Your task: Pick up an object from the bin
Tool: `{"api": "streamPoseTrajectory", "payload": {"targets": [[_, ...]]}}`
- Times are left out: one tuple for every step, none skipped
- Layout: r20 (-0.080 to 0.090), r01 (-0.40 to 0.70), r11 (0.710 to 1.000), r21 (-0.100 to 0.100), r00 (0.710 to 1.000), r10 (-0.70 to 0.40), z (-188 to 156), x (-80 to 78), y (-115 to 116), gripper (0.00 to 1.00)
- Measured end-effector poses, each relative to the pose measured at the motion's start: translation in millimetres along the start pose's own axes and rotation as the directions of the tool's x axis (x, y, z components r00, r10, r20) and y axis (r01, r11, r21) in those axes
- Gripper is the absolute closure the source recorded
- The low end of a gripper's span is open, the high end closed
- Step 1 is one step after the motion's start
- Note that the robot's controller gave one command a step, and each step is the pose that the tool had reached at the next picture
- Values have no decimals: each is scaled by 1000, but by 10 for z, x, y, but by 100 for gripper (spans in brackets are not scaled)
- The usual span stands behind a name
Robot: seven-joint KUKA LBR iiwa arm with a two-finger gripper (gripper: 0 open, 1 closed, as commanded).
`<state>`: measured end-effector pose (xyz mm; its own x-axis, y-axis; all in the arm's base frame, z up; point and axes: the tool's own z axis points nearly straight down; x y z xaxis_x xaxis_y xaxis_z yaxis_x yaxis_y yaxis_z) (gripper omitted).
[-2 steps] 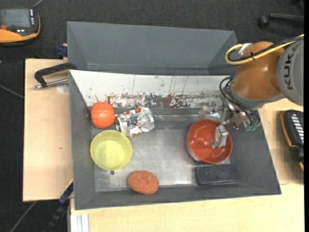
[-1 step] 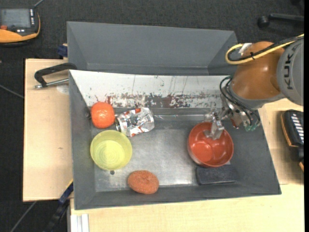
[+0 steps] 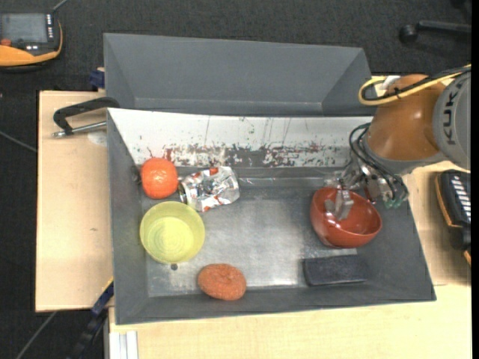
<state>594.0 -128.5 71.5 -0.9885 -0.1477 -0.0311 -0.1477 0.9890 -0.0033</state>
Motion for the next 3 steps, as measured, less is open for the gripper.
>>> {"api": "streamPoseTrajectory", "payload": {"targets": [[6, 203, 979, 1, 979, -203, -14, 61, 589, 100], [4, 200, 980, 0, 980, -200, -2, 71, 579, 0], [15, 200, 980, 4, 980, -200, -35, 37, 573, 100]]}}
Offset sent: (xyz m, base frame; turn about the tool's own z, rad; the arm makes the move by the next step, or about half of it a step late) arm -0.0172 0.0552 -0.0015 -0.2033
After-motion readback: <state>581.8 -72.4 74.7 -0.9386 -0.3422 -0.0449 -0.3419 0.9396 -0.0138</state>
